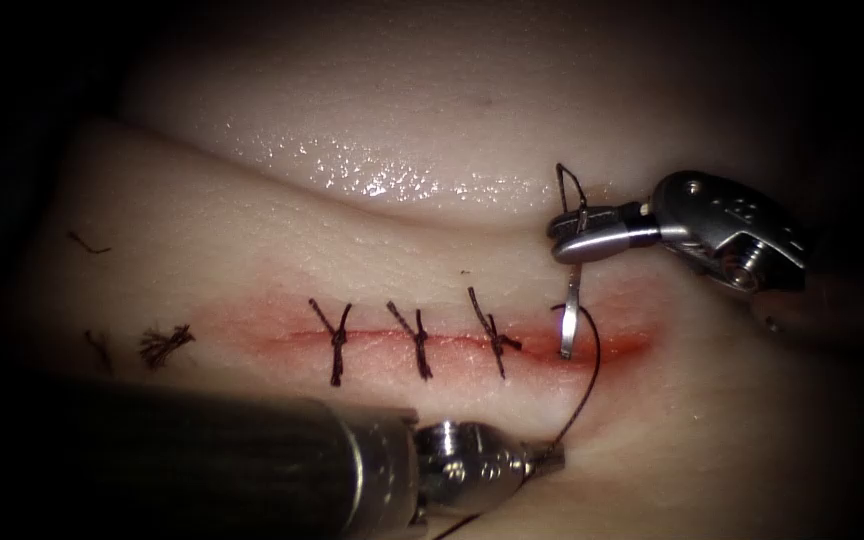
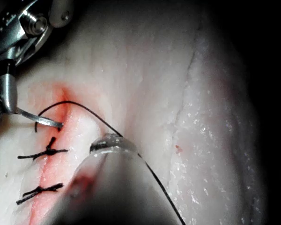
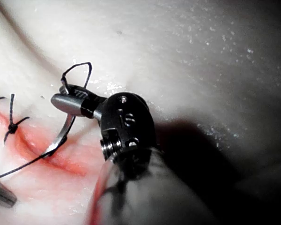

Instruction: Wound Closure

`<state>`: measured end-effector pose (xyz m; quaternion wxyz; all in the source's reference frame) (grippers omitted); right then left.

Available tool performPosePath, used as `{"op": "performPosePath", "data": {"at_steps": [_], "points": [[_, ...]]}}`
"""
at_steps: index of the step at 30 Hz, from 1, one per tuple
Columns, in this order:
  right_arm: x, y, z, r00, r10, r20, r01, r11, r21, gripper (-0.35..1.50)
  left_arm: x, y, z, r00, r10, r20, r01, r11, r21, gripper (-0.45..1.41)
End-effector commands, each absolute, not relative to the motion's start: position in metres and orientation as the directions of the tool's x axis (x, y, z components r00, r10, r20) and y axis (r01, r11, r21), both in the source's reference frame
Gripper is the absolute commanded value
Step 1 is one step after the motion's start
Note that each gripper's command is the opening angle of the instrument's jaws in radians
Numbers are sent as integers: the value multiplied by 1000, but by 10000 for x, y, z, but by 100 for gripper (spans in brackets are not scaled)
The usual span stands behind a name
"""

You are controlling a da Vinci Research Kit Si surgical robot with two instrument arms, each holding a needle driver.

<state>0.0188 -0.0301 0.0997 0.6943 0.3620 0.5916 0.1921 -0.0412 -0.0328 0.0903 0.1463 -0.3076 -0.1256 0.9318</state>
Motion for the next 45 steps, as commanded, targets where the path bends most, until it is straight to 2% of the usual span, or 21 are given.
{"op": "performPosePath", "data": {"at_steps": [1, 5, 12, 15, 19, 26, 35, 45], "points": [[198, -305, 1004, 231, 712, -663, 156, 645, 748, -35, -417, -333, 909, -768, 349, -537, -194, -926, -325, -21], [200, -310, 1007, 206, 780, -591, 132, 576, 807, -35, -417, -334, 910, -769, 349, -536, -195, -926, -323, -21], [204, -310, 1007, 7, 918, -398, 29, 397, 917, -35, -417, -337, 913, -770, 347, -535, -196, -927, -319, -21], [204, -311, 1005, -33, 943, -332, -15, 332, 943, -35, -417, -338, 914, -770, 347, -535, -197, -927, -318, -21], [198, -312, 1005, 30, 990, -136, -39, 137, 990, -35, -416, -337, 914, -770, 346, -535, -196, -928, -318, -20], [193, -325, 1003, 80, 992, 96, -69, -91, 993, -35, -414, -335, 916, -770, 347, -534, -198, -927, -318, -20], [215, -346, 976, 56, 983, 176, 17, -177, 984, -35, -415, -334, 917, -771, 349, -534, -199, -927, -318, -18], [237, -356, 950, 55, 987, 150, 84, -154, 984, -35, -413, -333, 916, -771, 350, -532, -201, -927, -318, -15]]}}
